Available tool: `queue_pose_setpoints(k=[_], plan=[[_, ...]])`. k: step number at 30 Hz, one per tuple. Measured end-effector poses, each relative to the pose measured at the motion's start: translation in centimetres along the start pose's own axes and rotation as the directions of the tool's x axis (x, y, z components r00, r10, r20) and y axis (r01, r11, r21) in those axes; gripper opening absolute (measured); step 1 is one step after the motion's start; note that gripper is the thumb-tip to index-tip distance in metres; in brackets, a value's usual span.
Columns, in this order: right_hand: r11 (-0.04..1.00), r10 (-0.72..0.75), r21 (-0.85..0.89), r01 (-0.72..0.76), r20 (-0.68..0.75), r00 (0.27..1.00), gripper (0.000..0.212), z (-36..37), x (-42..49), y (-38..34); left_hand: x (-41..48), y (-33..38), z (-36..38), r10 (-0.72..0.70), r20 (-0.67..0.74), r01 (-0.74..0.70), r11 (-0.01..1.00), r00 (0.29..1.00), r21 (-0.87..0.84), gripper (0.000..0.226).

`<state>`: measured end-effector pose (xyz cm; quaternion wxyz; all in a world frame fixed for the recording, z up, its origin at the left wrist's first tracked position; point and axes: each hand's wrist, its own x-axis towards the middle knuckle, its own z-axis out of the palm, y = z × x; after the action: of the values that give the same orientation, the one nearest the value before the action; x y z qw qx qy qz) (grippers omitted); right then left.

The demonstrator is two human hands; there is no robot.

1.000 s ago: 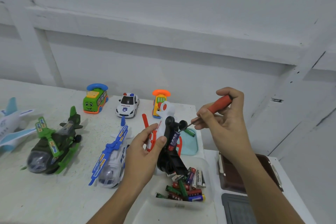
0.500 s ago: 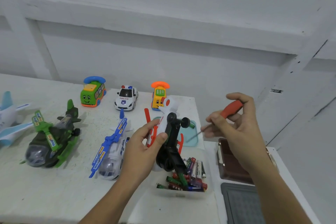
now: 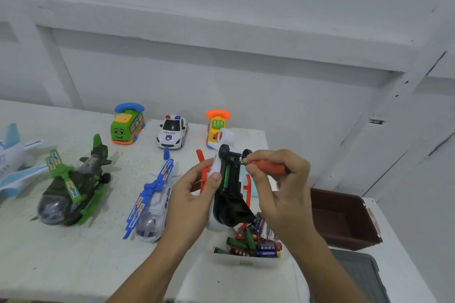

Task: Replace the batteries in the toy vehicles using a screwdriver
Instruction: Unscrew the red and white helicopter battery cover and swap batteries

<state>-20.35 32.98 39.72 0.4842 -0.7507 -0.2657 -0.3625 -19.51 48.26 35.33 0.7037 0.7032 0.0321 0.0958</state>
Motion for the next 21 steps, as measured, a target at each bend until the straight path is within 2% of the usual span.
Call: queue_pose_setpoints(k=[3, 7, 11, 17, 21], plan=[[1.0, 0.015, 0.004, -0.015, -0.001, 1.0, 0.039, 0.1, 0.2, 0.1, 0.0, 0.1, 0.0, 0.003, 0.005, -0.004, 1.0, 1.0, 0.018, 0.025], [0.993, 0.11, 0.051, -0.108, -0.027, 0.994, 0.055, 0.1, 1.0, -0.4, 0.1, -0.1, -0.1, -0.002, -0.005, 0.002, 0.999, 1.0, 0.034, 0.027], [0.963, 0.233, 0.147, -0.228, -0.021, 0.972, 0.049, -0.1, 1.5, -0.4, 0.4, -0.3, -0.2, 0.011, -0.011, -0.011, 0.999, 1.0, 0.041, 0.041], [0.925, 0.328, 0.195, -0.326, 0.025, 0.944, 0.052, -1.1, 2.9, -0.3, 0.4, -0.8, -0.5, 0.032, 0.009, -0.032, 0.998, 0.999, 0.051, 0.044], [0.899, 0.383, 0.212, -0.382, 0.04, 0.923, 0.046, -1.9, 3.6, -0.4, 0.3, -0.7, -0.4, 0.039, 0.014, -0.04, 0.997, 0.999, 0.062, 0.041]])
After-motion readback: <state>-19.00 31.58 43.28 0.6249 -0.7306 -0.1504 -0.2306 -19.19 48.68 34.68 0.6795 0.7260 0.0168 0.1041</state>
